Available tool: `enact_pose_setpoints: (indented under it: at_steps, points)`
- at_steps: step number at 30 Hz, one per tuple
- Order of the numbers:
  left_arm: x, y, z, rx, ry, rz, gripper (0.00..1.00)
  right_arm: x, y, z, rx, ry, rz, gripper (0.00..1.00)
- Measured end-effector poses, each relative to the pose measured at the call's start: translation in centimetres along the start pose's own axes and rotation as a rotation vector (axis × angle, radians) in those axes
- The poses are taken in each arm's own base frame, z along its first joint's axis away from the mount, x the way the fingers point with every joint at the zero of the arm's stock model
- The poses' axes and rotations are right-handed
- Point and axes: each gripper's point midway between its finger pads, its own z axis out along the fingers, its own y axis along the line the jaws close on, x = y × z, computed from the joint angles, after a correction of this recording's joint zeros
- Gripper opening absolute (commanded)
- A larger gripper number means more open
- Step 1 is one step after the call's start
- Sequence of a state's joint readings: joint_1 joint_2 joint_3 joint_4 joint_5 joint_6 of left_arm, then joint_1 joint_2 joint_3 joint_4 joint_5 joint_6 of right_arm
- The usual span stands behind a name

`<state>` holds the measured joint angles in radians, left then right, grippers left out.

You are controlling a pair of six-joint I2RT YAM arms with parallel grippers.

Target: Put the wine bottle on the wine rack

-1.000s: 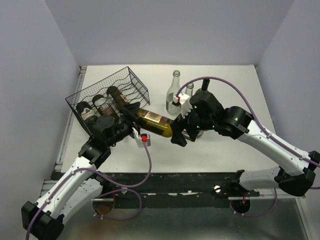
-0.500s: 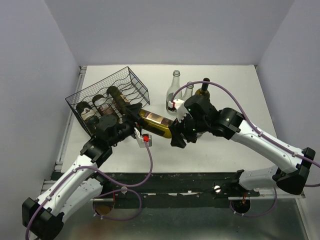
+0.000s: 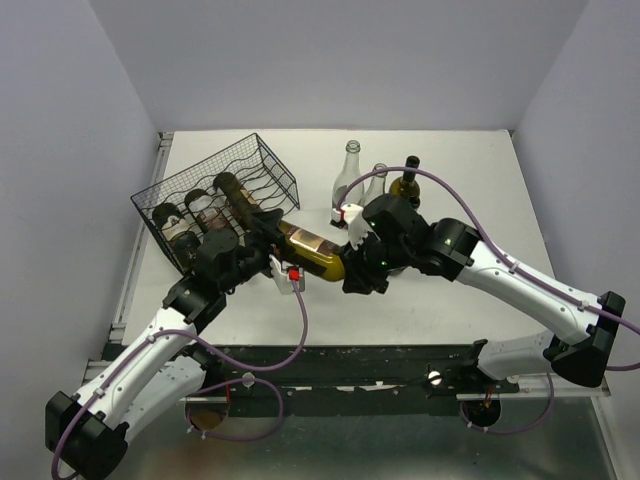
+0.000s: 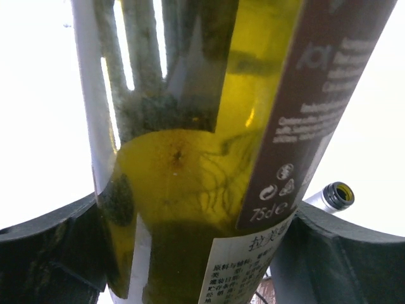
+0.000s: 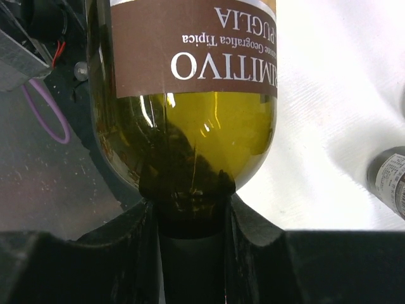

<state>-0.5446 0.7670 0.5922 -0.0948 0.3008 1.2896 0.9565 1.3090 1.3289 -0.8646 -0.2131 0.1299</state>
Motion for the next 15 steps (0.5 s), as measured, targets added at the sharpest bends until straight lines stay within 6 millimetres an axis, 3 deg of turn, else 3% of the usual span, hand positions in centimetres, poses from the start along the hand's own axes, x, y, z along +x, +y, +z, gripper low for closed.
enact_pose_setpoints:
  at_steps: [10, 15]
  points:
    - [0.2, 1.1, -0.5, -0.096, 0.012, -0.084, 0.99, -0.5, -1.9, -0.1, 0.137, -0.037, 0.109, 0.01]
    - [0.9, -0.6, -0.7, -0.089, 0.033, -0.145, 0.99, -1.0, -3.3, -0.6, 0.222, -0.075, 0.162, 0.01]
